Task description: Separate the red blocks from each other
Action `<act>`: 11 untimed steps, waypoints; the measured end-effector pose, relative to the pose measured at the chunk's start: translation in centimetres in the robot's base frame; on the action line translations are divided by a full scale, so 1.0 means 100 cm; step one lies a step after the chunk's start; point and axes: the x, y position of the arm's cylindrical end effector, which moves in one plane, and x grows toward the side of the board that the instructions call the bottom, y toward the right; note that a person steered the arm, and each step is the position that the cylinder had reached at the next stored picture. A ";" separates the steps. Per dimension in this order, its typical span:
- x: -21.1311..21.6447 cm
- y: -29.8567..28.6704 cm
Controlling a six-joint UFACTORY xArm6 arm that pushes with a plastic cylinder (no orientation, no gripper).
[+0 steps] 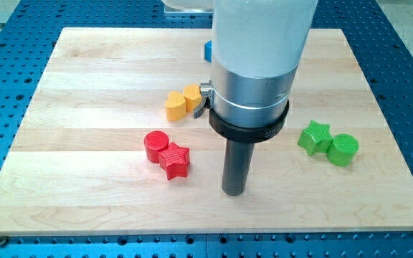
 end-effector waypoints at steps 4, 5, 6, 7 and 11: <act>-0.010 -0.078; -0.047 -0.074; -0.068 -0.067; -0.033 -0.091; -0.091 -0.095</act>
